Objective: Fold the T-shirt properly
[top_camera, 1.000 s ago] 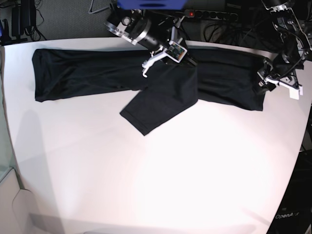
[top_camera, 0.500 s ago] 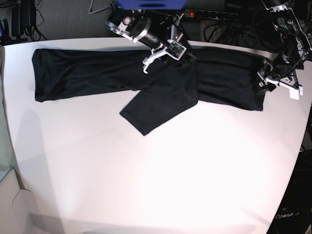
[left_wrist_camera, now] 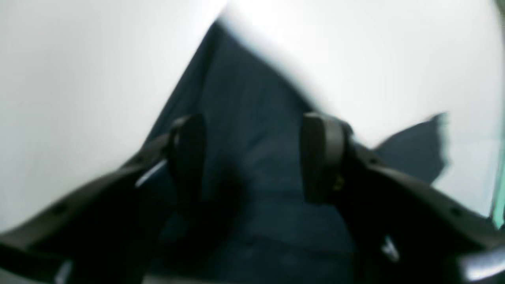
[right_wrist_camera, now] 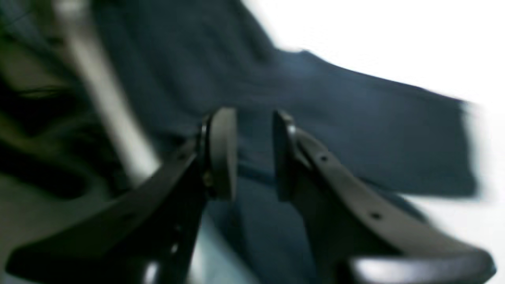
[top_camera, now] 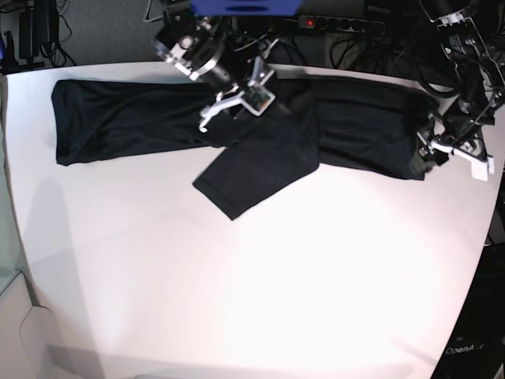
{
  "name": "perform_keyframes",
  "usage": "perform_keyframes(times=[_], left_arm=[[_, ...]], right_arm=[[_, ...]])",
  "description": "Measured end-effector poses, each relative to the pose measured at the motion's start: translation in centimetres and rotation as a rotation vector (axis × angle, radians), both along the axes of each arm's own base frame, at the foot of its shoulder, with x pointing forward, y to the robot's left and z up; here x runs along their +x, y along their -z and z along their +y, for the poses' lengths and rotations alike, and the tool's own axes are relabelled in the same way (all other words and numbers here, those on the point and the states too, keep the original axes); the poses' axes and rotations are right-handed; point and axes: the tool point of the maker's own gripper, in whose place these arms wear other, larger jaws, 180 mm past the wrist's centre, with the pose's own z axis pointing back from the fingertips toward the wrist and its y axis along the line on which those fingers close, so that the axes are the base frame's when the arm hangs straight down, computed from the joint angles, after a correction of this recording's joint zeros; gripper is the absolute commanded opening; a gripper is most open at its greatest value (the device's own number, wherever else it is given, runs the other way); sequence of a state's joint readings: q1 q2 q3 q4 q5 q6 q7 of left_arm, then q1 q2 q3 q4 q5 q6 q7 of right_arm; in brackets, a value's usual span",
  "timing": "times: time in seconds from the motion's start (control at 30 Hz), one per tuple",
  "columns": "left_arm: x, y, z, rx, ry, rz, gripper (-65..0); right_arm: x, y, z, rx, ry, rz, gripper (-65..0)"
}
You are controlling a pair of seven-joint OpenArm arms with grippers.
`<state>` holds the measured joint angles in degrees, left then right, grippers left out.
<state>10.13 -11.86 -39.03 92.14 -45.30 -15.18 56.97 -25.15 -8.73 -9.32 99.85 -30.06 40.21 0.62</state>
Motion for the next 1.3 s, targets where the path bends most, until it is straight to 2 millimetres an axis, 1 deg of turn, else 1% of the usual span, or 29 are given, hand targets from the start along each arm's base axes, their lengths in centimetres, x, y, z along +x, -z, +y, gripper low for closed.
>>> perform_keyframes(times=[0.07, 0.13, 0.2, 0.27, 0.3, 0.33, 0.37, 0.4, 0.47, 0.53, 0.6, 0.67, 0.77, 0.83, 0.97, 1.07, 1.17, 1.3], left_arm=[[2.2, -2.5, -1.6, 0.029, 0.065, -0.071, -28.4], [4.7, -4.9, -4.2, 0.034, 0.136, -0.147, -28.4], [6.9, -6.7, -7.5, 0.033, 0.234, -0.202, -28.4], [9.0, -8.3, -11.3, 0.024, 0.333, -0.249, -28.4], [10.0, -8.9, -13.3, 0.023, 0.391, -0.269, -28.4], [10.8, -9.2, -15.6, 0.007, 0.446, -0.278, -28.4], [11.4, -9.4, -17.4, -0.006, 0.485, -0.283, -28.4], [11.9, -9.0, -19.4, -0.013, 0.522, -0.271, -28.4], [12.1, -7.4, -23.4, 0.002, 0.606, -0.222, -28.4], [11.9, -5.6, -26.7, 0.038, 0.672, -0.169, -28.4], [11.1, -3.8, -30.2, 0.066, 0.743, -0.119, -28.4], [10.1, -2.1, -33.0, 0.115, 0.802, -0.072, -28.4], [8.4, 0.1, -36.1, 0.211, 0.889, -0.021, -28.5], [7.2, 1.8, -37.0, 0.29, 0.957, 0.014, -28.5], [5.7, 5.2, -36.0, 0.427, 1.008, 0.095, -28.5], [5.4, 5.8, -35.9, 0.455, 1.008, 0.082, -28.4], [5.5, 6.4, -35.7, 0.489, 1.007, 0.077, -28.4], [5.6, 6.7, -35.9, 0.491, 1.009, 0.067, -28.4]], right_arm=[[1.5, -0.3, -2.8, -0.038, 0.071, -0.029, -47.3], [2.5, -0.7, -5.2, -0.071, 0.123, -0.054, -47.3], [3.3, -1.2, -7.4, -0.104, 0.162, -0.08, -47.3], [3.9, -1.2, -9.8, -0.142, 0.212, -0.091, -47.3], [4.1, -1.3, -10.7, -0.155, 0.232, -0.094, -47.3], [4.3, -1.4, -11.5, -0.164, 0.254, -0.099, -47.3], [4.4, -1.5, -12.3, -0.17, 0.275, -0.102, -47.3], [4.5, -1.6, -13.2, -0.181, 0.295, -0.105, -47.3], [4.5, -1.4, -15.1, -0.206, 0.341, -0.099, -47.3], [4.8, -1.5, -16.9, -0.23, 0.385, -0.103, -47.3], [5.4, -1.9, -19.4, -0.254, 0.449, -0.117, -47.3], [6.1, -2.6, -21.8, -0.273, 0.512, -0.141, -47.3], [7.0, -3.9, -25.1, -0.29, 0.613, -0.173, -47.3], [7.7, -4.9, -27.4, -0.301, 0.685, -0.197, -47.3], [8.7, -6.2, -31.1, -0.322, 0.826, -0.191, -47.3], [9.1, -6.8, -32.9, -0.329, 0.892, -0.184, -47.3], [8.9, -6.9, -34.0, -0.338, 0.93, -0.17, -47.3], [9.0, -6.9, -33.8, -0.334, 0.928, -0.169, -47.3]])
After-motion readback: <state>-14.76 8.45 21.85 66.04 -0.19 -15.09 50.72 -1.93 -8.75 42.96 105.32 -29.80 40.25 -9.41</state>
